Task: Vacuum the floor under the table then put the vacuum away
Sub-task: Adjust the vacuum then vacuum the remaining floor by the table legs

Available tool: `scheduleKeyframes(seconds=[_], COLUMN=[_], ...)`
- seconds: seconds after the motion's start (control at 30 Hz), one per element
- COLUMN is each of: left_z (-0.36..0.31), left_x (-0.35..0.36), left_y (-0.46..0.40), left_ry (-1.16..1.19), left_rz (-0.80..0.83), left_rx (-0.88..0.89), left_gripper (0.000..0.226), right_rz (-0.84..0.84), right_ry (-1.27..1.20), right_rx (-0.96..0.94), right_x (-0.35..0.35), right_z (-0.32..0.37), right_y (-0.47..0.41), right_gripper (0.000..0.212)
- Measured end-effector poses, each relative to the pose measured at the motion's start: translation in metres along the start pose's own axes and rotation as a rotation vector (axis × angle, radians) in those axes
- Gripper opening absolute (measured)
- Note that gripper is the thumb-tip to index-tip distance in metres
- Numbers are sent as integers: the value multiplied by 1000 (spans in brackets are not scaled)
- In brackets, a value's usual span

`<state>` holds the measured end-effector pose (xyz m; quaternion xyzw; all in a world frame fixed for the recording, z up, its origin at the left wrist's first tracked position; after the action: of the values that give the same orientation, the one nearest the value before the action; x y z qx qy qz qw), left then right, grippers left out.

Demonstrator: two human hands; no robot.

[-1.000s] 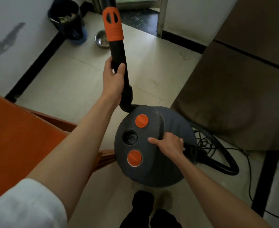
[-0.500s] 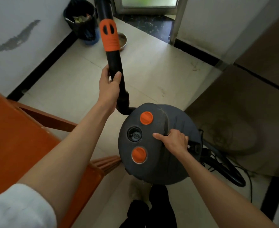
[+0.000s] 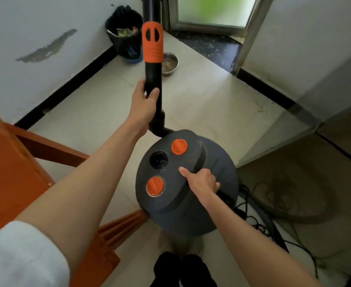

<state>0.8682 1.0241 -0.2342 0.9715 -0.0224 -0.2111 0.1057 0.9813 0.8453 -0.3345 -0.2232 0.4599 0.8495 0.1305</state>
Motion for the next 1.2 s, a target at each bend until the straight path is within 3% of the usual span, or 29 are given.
scheduleKeyframes(seconds=[0.23, 0.77, 1.2], left_z=[-8, 7, -4], left_x=[-9, -72, -58], left_y=[-41, -124, -206], left_ry=[-53, -82, -127], left_rz=[-6, -36, -150], left_rx=[20, 50, -19], left_gripper=[34, 37, 40], right_rz=[97, 120, 173], right_ry=[-1, -99, -45], right_rx=[-47, -89, -131], right_x=[28, 76, 43], right_z=[49, 155, 221], right_y=[-23, -58, -135], right_gripper=[45, 47, 43])
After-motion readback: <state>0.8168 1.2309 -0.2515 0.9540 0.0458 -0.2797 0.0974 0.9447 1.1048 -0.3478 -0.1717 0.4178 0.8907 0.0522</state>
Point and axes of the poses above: each hand's wrist, its own y-axis away from the middle knuckle, its own x-axis out of the palm, z = x × y, the point moved 4 cm from there along -y, towards the middle knuckle, and after that the axes turned 11 degrees about -y, right-handed, at the moved point
